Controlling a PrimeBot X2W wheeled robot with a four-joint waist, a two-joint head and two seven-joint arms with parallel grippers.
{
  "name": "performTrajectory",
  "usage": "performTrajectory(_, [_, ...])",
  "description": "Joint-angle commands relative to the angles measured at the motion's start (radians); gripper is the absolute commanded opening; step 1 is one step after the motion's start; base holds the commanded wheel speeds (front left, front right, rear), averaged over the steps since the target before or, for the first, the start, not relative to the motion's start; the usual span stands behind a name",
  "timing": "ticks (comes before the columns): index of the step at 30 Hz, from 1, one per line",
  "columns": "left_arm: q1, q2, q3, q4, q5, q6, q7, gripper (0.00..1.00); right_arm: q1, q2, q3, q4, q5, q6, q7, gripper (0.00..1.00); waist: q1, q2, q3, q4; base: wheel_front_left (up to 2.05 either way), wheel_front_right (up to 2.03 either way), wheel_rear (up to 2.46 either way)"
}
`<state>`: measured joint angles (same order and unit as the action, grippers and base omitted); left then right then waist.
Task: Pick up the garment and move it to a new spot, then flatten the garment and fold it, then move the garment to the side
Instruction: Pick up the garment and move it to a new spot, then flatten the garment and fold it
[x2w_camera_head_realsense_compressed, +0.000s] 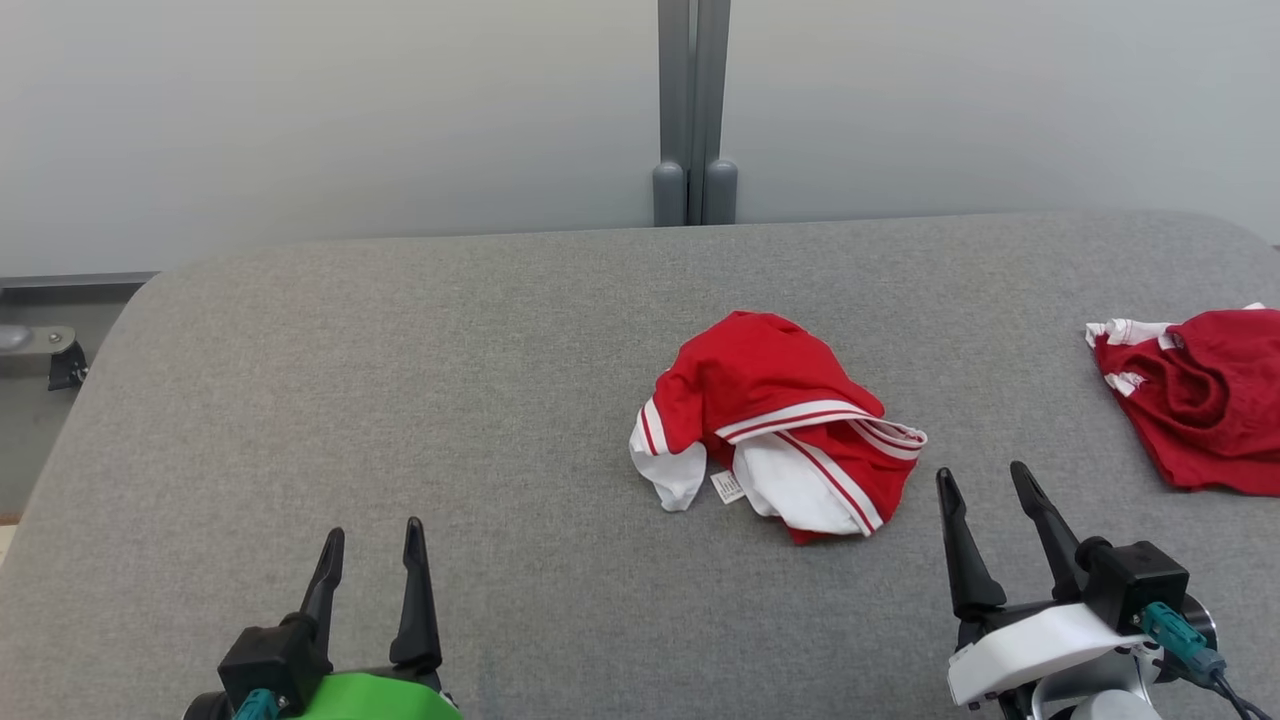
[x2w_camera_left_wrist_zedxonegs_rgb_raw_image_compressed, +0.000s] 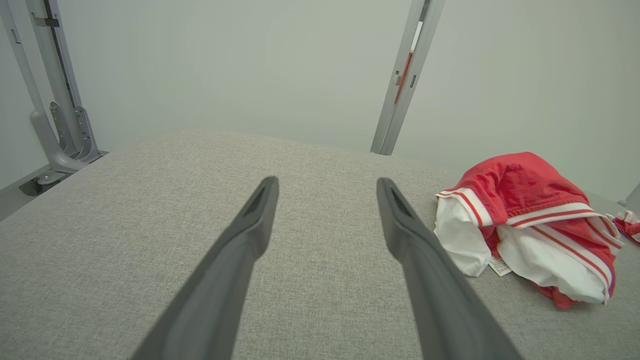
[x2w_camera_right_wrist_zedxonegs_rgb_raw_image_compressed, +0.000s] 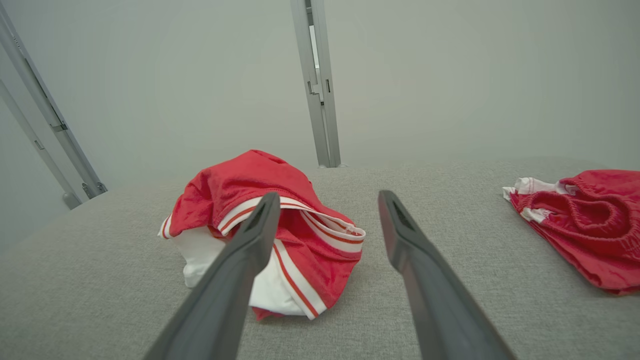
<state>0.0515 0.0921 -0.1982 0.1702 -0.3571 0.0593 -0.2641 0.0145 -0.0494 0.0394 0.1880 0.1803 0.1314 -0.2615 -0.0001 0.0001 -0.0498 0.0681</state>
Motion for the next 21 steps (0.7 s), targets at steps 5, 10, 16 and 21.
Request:
performTrajectory(5, [0.013, -0.008, 0.016, 0.009, 0.021, -0.018, 0.000, 1.00, -0.003, -0.002, -0.004, -0.001, -0.004, -0.002, -0.005, 1.00, 0.0001, -0.0001, 0.001, -0.002, 0.00, 0.00, 0.00])
performTrajectory(10, [0.014, -0.014, 0.026, 0.013, 0.025, -0.030, 0.000, 1.00, -0.004, -0.002, -0.004, 0.005, -0.005, -0.002, -0.005, 1.00, 0.0001, -0.0001, 0.001, -0.004, 0.00, 0.00, 0.00])
performTrajectory(16, [0.012, -0.021, 0.035, 0.014, 0.030, -0.041, 0.000, 1.00, 0.004, -0.002, -0.011, 0.004, -0.009, -0.002, -0.005, 1.00, 0.0001, -0.0001, 0.005, -0.001, 0.00, 0.00, 0.00])
performTrajectory(21, [0.005, -0.026, 0.035, 0.017, 0.037, -0.048, 0.000, 1.00, -0.009, -0.002, -0.044, 0.031, -0.035, -0.002, -0.005, 1.00, 0.0001, -0.0001, 0.018, 0.015, 0.00, 0.00, 0.00])
